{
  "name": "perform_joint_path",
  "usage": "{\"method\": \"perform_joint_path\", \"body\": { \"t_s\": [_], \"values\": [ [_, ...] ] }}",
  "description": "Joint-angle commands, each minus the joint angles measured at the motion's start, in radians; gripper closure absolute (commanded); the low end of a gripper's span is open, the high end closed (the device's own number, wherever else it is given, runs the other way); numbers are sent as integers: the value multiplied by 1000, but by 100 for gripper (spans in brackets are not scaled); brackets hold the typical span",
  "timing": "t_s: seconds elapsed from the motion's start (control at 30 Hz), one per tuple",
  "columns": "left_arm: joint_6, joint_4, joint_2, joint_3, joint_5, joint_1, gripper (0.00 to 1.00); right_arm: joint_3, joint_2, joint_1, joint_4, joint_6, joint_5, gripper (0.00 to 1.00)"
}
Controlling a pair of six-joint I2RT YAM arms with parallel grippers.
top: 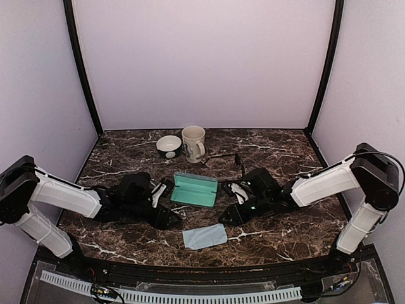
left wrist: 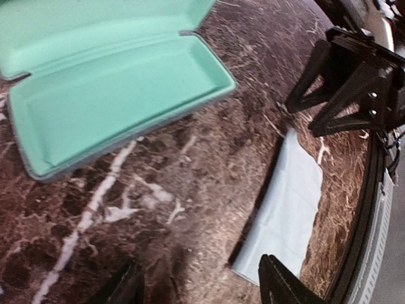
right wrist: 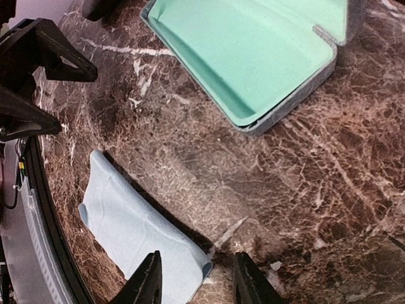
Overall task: Organize the sunglasses
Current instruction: Pick up the folded cleaning cloth from the center of the board.
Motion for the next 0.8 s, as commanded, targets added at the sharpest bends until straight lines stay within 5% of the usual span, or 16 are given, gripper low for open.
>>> {"method": "perform_joint_path", "body": {
  "t_s": [0.0, 0.77],
  "values": [
    [15, 61, 2, -25, 68, -35, 38, -3, 29, 9, 11, -16, -37, 61],
    [26, 84, 134, 23, 121, -93, 55, 19, 90, 29, 23, -32, -46, 75]
  ]
}}
